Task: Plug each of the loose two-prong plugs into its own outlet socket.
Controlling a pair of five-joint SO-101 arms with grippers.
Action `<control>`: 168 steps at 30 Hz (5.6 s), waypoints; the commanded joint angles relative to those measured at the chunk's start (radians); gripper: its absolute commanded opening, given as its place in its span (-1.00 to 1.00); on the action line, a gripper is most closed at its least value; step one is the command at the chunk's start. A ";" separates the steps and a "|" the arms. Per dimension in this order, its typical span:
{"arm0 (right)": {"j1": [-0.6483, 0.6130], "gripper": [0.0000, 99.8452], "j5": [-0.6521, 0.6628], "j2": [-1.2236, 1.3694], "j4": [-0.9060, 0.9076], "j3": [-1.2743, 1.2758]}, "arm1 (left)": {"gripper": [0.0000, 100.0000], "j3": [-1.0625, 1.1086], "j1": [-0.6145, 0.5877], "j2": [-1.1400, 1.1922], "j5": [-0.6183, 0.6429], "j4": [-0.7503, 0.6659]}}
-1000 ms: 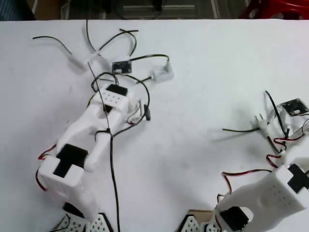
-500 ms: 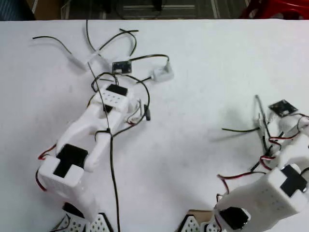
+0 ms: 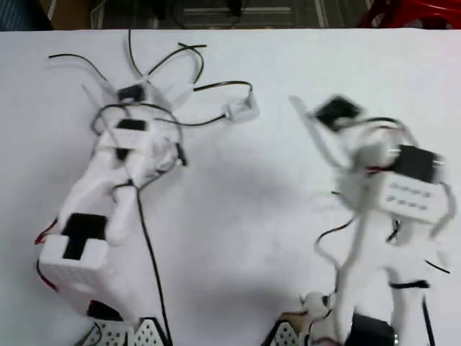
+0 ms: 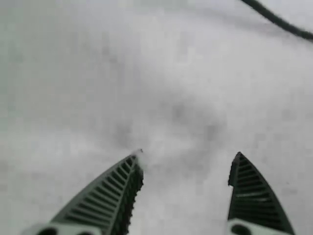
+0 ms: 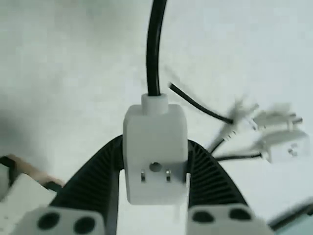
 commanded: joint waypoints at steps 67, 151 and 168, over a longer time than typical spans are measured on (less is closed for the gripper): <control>-1.142 -0.40 -0.396 0.688 -0.056 -0.193 | -0.43 -0.031 -0.539 0.018 -0.003 -0.063; -0.587 -0.40 -0.641 0.039 -0.578 0.494 | -0.43 -0.035 -0.516 0.019 -0.003 -0.064; -0.544 -0.49 -0.763 0.041 -0.817 0.652 | -0.43 -0.032 -0.516 0.019 -0.003 -0.064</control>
